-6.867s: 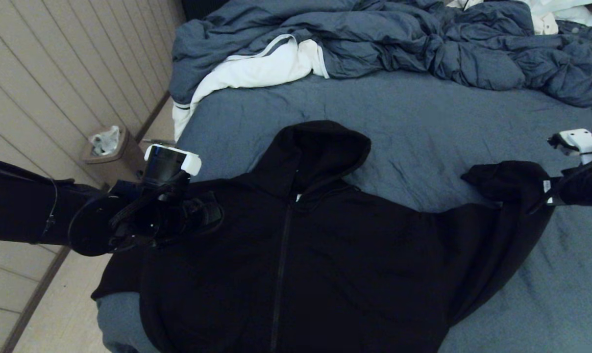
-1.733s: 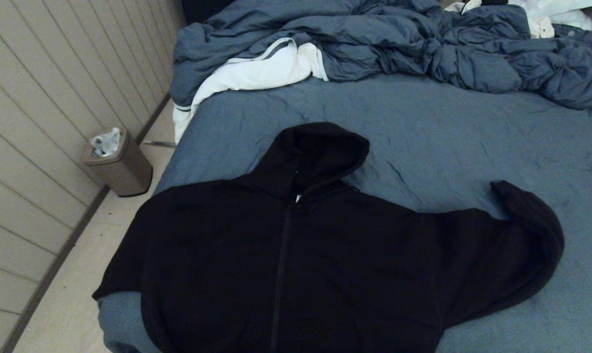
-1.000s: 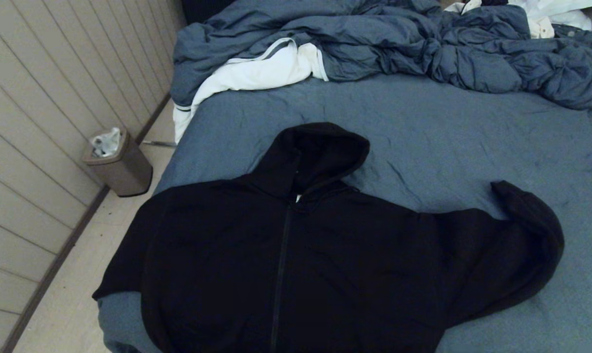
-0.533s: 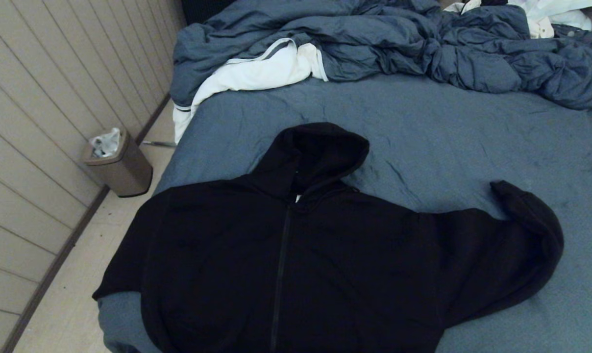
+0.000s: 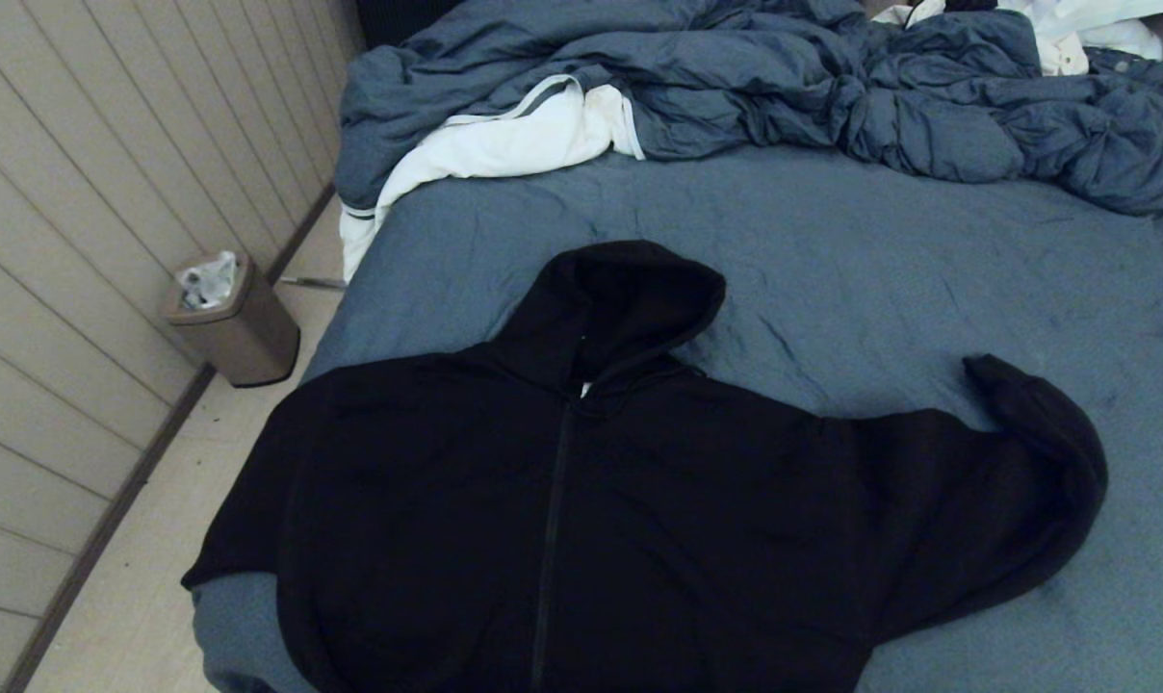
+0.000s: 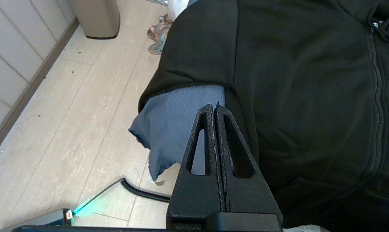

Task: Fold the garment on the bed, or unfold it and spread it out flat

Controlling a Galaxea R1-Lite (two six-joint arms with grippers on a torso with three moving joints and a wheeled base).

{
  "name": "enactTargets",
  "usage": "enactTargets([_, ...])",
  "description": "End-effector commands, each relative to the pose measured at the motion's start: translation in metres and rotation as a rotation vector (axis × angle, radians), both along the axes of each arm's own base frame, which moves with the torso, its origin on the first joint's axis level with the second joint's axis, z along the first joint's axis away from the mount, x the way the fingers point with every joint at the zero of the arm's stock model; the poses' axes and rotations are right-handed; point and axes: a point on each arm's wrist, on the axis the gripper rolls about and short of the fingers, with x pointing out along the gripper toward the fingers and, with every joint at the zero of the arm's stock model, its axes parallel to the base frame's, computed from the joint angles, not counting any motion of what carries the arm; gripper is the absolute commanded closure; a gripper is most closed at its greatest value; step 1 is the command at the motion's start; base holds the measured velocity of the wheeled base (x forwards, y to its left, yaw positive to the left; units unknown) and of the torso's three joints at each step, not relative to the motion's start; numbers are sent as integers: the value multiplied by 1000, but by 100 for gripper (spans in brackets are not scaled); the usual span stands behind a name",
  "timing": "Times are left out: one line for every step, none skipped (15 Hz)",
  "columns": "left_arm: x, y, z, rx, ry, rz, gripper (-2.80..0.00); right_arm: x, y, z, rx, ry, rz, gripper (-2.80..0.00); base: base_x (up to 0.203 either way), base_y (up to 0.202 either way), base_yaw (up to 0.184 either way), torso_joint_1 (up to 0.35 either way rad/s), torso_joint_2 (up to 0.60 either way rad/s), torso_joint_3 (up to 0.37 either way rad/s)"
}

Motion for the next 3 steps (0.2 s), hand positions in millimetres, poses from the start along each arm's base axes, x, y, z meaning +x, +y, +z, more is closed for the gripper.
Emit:
enactTargets([0, 0, 0, 0, 2, 1, 0, 0, 0, 0, 3, 4, 2, 0, 0, 0, 0, 0, 0, 0])
enactTargets([0, 0, 0, 0, 3, 1, 0, 0, 0, 0, 5, 3, 2, 0, 0, 0, 0, 0, 0, 0])
enactTargets([0, 0, 0, 0, 2, 1, 0, 0, 0, 0, 3, 2, 4, 0, 0, 0, 0, 0, 0, 0])
